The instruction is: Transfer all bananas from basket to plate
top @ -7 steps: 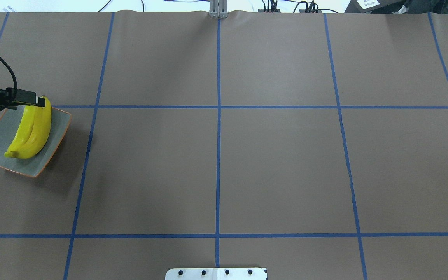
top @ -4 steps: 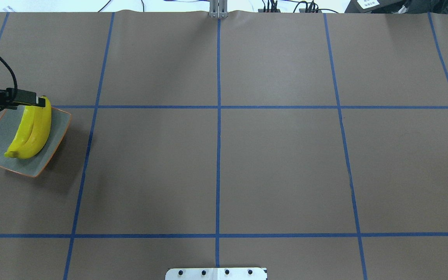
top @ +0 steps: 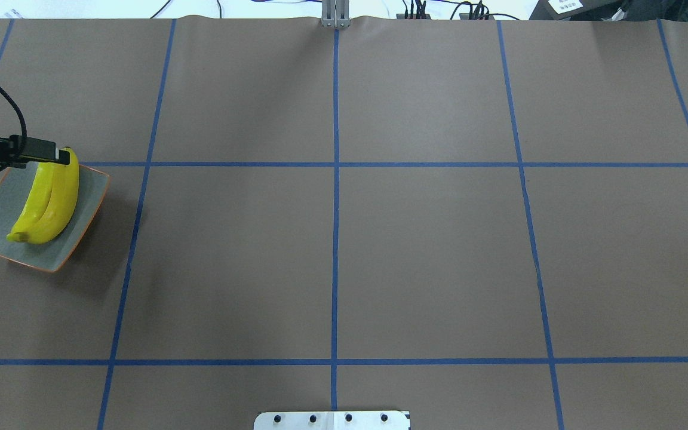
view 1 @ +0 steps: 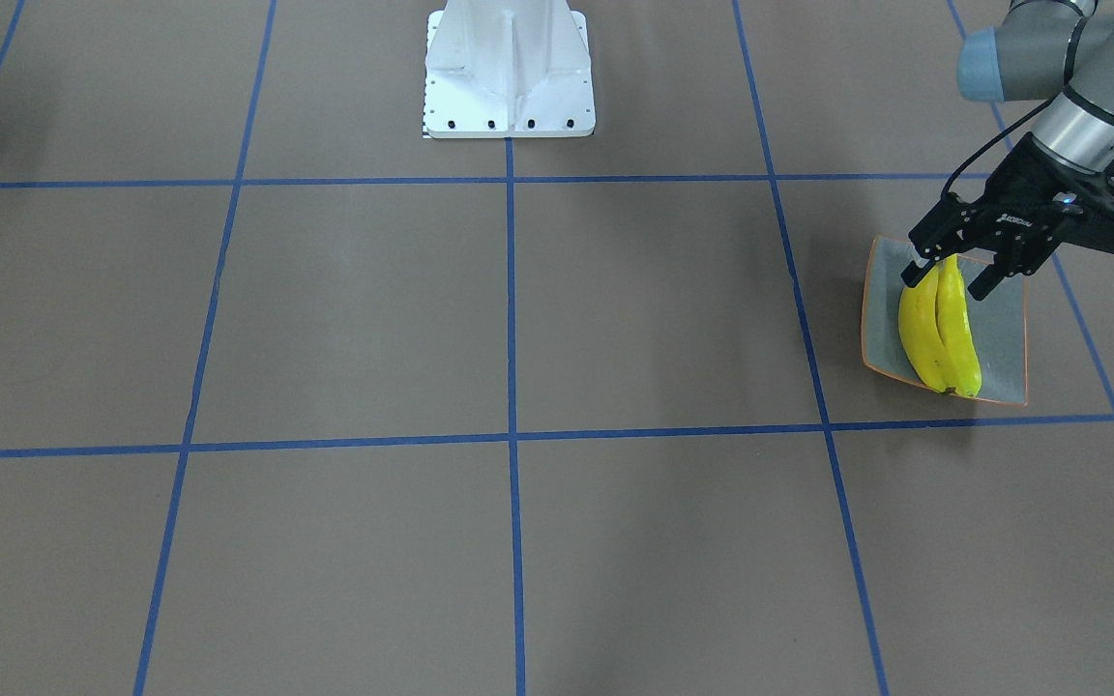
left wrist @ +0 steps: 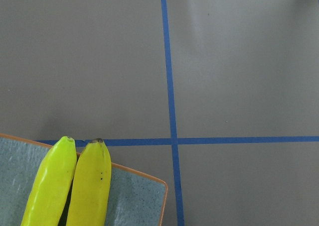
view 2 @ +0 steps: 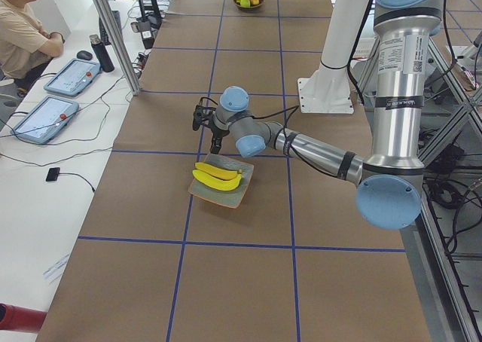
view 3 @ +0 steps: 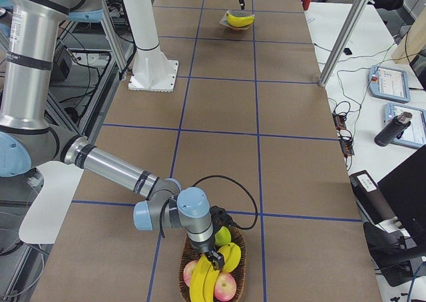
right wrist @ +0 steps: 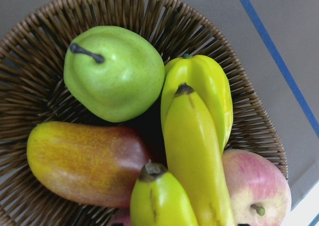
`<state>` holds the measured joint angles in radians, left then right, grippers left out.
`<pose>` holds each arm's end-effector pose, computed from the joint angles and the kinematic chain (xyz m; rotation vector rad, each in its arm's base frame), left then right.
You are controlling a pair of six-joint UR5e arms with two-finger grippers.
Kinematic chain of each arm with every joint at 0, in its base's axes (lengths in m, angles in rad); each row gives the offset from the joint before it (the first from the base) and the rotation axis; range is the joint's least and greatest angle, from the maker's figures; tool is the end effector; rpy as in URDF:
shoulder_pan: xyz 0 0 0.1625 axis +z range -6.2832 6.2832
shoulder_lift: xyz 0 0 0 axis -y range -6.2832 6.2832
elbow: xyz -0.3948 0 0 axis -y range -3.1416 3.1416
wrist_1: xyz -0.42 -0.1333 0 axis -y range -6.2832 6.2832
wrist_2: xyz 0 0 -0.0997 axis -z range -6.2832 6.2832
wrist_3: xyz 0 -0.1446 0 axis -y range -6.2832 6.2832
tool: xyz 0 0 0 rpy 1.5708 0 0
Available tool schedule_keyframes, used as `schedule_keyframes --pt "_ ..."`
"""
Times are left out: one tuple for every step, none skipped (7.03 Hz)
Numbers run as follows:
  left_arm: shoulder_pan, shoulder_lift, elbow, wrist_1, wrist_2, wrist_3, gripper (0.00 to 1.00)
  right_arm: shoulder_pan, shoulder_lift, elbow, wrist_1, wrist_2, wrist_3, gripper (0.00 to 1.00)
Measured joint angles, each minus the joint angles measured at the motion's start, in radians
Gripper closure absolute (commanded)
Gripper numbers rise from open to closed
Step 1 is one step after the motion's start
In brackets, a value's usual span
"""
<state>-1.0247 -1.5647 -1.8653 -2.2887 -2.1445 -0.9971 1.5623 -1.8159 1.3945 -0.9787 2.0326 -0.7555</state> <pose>0.2420 -0.5038 0.4186 0.3343 1.0537 -0.1157 0.0654 -0.4083 0.8279 0.3329 -0.3776 -0.7877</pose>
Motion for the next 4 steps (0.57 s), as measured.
schedule_keyframes --pt "0.000 0.000 0.000 0.000 0.000 0.000 0.01 -0.004 0.001 -0.001 0.000 0.000 0.000 0.45" --pt "0.000 0.001 0.000 0.000 0.000 0.000 0.01 -0.006 0.001 -0.001 0.001 0.001 0.000 0.70" --pt "0.000 0.001 0.000 0.000 0.000 0.000 0.01 -0.006 0.001 -0.001 0.001 0.001 -0.001 0.95" --pt "0.000 0.001 0.000 0.000 0.000 0.000 0.01 -0.007 0.002 0.001 0.002 0.001 -0.004 1.00"
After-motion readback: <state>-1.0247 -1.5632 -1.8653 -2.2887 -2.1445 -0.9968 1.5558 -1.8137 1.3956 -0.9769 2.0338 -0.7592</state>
